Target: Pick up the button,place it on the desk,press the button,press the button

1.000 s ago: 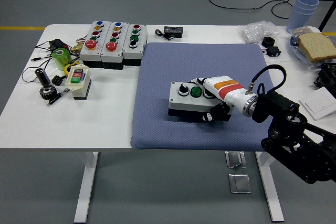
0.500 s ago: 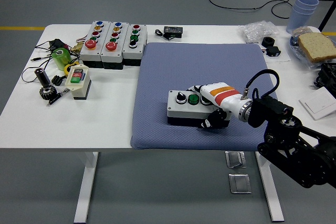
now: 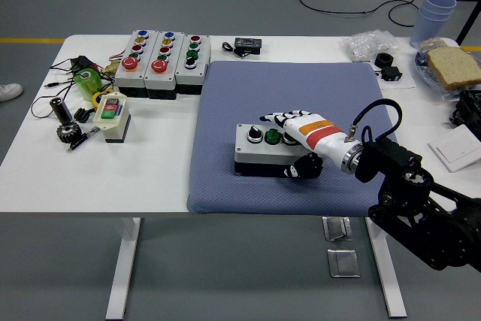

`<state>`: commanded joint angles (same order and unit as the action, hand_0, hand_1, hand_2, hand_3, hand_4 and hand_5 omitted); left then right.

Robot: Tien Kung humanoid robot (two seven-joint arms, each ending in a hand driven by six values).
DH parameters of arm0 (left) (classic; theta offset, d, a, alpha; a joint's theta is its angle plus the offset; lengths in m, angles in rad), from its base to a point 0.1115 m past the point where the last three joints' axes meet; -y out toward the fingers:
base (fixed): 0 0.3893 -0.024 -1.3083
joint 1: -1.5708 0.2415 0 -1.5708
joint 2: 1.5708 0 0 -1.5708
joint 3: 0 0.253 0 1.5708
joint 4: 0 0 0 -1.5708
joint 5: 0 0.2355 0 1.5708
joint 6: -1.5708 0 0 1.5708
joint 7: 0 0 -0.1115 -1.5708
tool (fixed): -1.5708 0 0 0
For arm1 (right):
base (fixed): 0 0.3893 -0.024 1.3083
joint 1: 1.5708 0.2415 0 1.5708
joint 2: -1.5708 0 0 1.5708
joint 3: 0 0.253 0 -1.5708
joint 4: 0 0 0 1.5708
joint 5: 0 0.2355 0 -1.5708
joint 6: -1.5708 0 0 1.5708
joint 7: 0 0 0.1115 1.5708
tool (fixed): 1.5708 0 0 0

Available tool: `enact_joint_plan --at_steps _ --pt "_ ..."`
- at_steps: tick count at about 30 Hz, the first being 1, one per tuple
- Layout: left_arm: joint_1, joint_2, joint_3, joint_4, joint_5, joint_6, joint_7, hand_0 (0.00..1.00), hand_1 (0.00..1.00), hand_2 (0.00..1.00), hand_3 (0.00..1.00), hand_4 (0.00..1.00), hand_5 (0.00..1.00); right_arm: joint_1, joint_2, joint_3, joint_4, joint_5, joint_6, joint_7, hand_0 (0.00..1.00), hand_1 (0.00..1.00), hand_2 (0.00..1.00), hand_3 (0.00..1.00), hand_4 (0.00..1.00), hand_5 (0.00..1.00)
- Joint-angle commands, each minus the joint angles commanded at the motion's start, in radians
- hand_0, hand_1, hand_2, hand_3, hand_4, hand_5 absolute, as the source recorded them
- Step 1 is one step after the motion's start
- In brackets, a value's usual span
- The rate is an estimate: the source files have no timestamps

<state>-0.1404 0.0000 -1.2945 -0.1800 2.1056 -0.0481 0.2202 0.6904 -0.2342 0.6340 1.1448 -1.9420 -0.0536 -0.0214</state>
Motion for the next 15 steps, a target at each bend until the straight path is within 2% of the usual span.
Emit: enact_joint_plan --at_steps 5,15 --pt "0.004 0.0 -0.001 0.0 0.005 -0.001 0.001 0.653 0.633 0.632 0.556 0.328 0.857 -0.005 -0.001 0.001 0.007 0.006 0.021 -0.019 0.939 0.85 0.976 0.998 0.943 0.062" --pt "0.009 0.0 -0.002 0.0 0.013 -0.001 0.001 0.653 0.632 0.632 0.555 0.329 0.859 -0.045 -0.039 0.047 0.125 0.025 -0.001 0.0 0.947 0.862 0.984 0.998 0.947 0.064"
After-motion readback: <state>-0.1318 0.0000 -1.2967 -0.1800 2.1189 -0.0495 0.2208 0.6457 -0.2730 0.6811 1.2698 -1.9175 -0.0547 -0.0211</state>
